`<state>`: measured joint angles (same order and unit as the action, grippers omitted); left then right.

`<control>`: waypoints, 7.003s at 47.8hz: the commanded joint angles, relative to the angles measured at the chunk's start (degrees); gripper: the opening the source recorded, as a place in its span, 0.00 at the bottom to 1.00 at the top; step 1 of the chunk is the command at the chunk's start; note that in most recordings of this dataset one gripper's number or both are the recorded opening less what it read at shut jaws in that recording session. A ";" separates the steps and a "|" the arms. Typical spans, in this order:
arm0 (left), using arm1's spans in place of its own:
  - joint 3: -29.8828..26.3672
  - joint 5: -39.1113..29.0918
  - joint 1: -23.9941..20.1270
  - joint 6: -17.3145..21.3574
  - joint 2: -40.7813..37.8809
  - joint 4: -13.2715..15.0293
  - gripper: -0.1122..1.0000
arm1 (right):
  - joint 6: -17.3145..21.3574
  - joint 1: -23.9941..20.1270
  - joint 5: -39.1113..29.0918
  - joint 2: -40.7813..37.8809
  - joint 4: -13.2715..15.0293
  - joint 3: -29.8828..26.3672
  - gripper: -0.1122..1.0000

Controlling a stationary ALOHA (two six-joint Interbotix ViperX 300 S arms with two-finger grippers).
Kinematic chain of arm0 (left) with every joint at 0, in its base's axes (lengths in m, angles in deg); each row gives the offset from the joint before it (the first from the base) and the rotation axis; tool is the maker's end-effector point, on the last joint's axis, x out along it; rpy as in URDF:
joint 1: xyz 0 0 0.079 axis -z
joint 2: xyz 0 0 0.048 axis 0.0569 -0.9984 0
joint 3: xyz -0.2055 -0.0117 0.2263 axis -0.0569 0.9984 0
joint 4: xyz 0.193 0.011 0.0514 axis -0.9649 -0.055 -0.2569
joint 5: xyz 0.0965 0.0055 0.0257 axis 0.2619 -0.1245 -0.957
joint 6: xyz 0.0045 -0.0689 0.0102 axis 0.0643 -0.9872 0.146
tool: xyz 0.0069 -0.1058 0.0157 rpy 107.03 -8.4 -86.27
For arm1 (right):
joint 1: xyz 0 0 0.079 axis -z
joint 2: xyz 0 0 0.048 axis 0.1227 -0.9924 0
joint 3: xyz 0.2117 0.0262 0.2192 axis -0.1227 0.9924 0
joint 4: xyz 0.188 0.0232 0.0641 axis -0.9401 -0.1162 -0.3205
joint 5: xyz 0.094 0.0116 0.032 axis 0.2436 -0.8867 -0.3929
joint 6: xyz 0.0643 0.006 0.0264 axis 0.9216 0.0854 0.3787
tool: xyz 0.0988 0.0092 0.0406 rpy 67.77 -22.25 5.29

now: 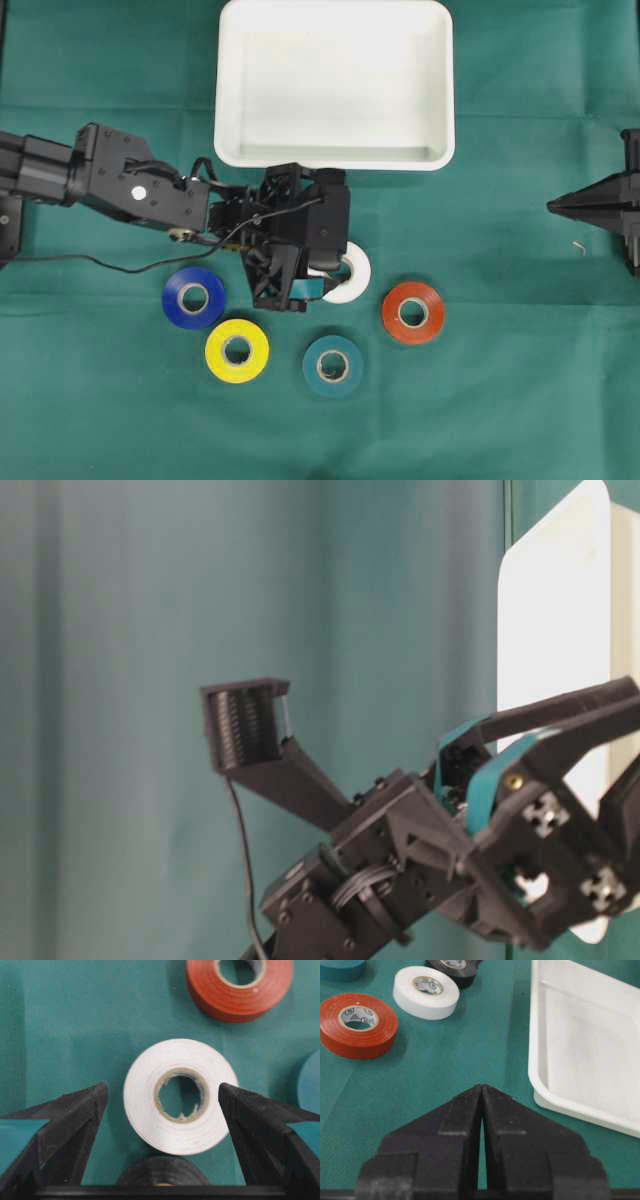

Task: Put the tape into the white case with the left arm.
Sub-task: 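Move the left gripper over the white tape roll and lower it, then close the left gripper on the white tape roll's rim, then lift the white tape and carry it into the white tray, then open the left gripper to release the white tape in the tray, then withdraw the left gripper back toward the left side, then lower the left gripper onto the blue tape roll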

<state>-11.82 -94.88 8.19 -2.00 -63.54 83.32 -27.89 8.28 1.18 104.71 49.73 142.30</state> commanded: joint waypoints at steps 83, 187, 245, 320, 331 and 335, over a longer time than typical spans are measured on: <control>-2.99 -0.35 -1.85 2.29 -4.39 -0.18 0.36 | -0.09 0.09 2.20 -0.44 0.35 1.23 0.02; -20.21 -4.57 -18.11 17.14 -9.23 -0.18 0.88 | 0.00 0.00 2.11 -0.44 0.35 1.14 0.02; 12.04 15.82 -0.79 10.90 22.94 0.26 0.90 | 0.00 0.09 2.20 -0.44 0.44 1.23 0.02; 35.95 19.42 7.21 2.64 40.61 0.26 0.90 | -0.09 0.00 2.20 -0.44 0.44 1.23 0.02; 35.77 14.06 7.82 1.14 37.35 0.26 0.90 | -0.09 0.09 2.20 -0.44 0.44 1.14 0.02; 35.60 13.18 7.73 -0.18 35.60 0.26 0.90 | -0.09 0.00 2.20 -0.53 0.53 1.23 0.02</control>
<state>24.92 -81.25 15.66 -1.48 -26.80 83.49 -27.97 8.28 2.85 104.71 49.73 142.65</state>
